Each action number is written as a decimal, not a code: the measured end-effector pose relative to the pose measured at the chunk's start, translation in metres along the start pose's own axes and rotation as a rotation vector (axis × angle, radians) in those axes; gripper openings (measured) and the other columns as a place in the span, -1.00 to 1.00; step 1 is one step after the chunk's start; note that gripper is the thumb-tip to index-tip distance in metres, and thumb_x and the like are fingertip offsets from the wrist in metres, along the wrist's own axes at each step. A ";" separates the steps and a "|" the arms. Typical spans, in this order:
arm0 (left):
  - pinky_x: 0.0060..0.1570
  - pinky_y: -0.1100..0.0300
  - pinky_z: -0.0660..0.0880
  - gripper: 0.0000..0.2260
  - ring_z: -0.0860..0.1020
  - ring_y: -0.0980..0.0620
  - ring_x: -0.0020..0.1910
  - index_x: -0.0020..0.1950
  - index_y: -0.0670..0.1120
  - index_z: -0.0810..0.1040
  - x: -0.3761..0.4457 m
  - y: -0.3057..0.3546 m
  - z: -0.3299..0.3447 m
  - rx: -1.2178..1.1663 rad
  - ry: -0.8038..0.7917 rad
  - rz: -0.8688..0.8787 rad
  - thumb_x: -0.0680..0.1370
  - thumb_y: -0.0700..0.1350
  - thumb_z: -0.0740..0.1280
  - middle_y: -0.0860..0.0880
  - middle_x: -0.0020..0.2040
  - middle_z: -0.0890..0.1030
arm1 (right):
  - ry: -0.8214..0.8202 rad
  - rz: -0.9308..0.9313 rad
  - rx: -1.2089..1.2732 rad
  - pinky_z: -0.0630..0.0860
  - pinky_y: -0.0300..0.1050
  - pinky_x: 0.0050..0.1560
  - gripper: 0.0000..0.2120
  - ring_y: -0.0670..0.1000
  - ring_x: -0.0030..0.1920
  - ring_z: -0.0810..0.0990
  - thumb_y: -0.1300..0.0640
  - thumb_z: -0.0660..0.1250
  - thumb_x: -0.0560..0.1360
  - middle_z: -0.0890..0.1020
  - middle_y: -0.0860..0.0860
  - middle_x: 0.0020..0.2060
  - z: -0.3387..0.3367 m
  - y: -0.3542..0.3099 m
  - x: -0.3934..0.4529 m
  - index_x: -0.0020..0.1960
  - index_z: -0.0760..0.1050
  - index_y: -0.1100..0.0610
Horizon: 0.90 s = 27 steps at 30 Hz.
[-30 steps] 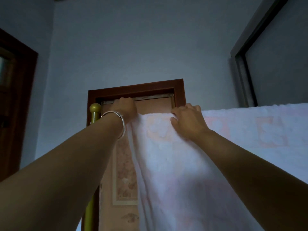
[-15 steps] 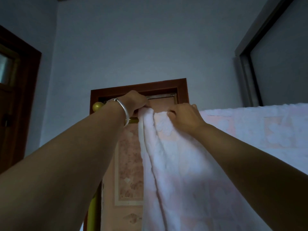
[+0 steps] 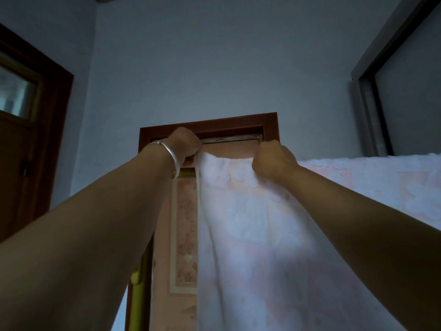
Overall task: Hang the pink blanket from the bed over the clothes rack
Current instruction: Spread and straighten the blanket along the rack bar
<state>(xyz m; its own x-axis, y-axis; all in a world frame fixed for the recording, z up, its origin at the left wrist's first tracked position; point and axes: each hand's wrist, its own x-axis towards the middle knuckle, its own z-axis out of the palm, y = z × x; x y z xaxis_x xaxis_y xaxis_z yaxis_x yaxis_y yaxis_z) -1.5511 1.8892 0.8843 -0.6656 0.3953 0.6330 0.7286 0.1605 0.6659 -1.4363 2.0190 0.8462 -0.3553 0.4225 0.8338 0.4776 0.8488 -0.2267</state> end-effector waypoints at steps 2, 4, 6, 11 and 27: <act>-0.45 0.21 0.41 -0.77 0.42 0.02 -0.41 -0.30 -0.14 0.40 -0.002 -0.002 -0.002 -0.472 0.009 -0.178 0.57 -0.29 0.20 -0.09 -0.33 0.43 | -0.016 0.038 0.053 0.39 -0.12 -0.18 -0.76 0.03 -0.32 0.41 0.26 0.18 0.48 0.37 0.01 -0.39 0.003 0.000 0.003 -0.36 0.32 0.14; -0.39 0.18 0.43 -0.79 0.42 0.01 -0.38 -0.23 -0.17 0.43 -0.001 -0.008 -0.001 -0.653 -0.038 -0.253 0.59 -0.30 0.15 -0.10 -0.31 0.44 | -0.008 0.021 0.079 0.38 -0.12 -0.17 -0.79 0.06 -0.27 0.45 0.23 0.17 0.50 0.44 0.04 -0.32 0.007 0.000 0.003 -0.31 0.36 0.17; -0.39 0.19 0.47 -0.78 0.45 0.01 -0.34 -0.20 -0.21 0.43 0.000 -0.013 -0.003 -0.701 -0.125 -0.279 0.61 -0.31 0.10 -0.11 -0.28 0.46 | 0.026 -0.070 0.070 0.34 -0.14 -0.19 -0.75 0.07 -0.24 0.43 0.17 0.15 0.53 0.44 0.04 -0.30 0.010 -0.003 0.001 -0.32 0.36 0.14; 0.02 0.12 0.53 -0.80 0.51 -0.05 -0.26 -0.16 -0.26 0.47 0.001 -0.019 -0.009 -0.712 -0.105 -0.269 0.60 -0.31 0.11 -0.16 -0.18 0.53 | -0.005 -0.291 0.100 0.18 -0.20 -0.35 -0.56 -0.08 -0.46 0.29 0.06 0.17 0.54 0.34 -0.06 -0.51 0.015 -0.018 -0.005 -0.51 0.22 0.03; 0.30 0.05 0.35 -0.67 0.42 -0.21 0.32 0.31 -0.32 0.43 0.000 -0.024 0.010 0.387 -0.052 0.126 0.63 -0.22 0.06 -0.27 0.33 0.47 | 0.030 -0.203 0.054 0.20 -0.21 -0.38 -0.55 0.06 -0.27 0.38 0.03 0.14 0.58 0.32 -0.03 -0.46 0.030 -0.022 0.006 -0.47 0.22 0.07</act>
<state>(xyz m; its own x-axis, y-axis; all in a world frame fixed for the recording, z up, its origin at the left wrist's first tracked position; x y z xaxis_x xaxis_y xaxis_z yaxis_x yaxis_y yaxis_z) -1.5670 1.8939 0.8638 -0.5657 0.4771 0.6726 0.8174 0.4324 0.3808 -1.4729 2.0125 0.8417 -0.4157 0.2318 0.8794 0.3548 0.9317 -0.0779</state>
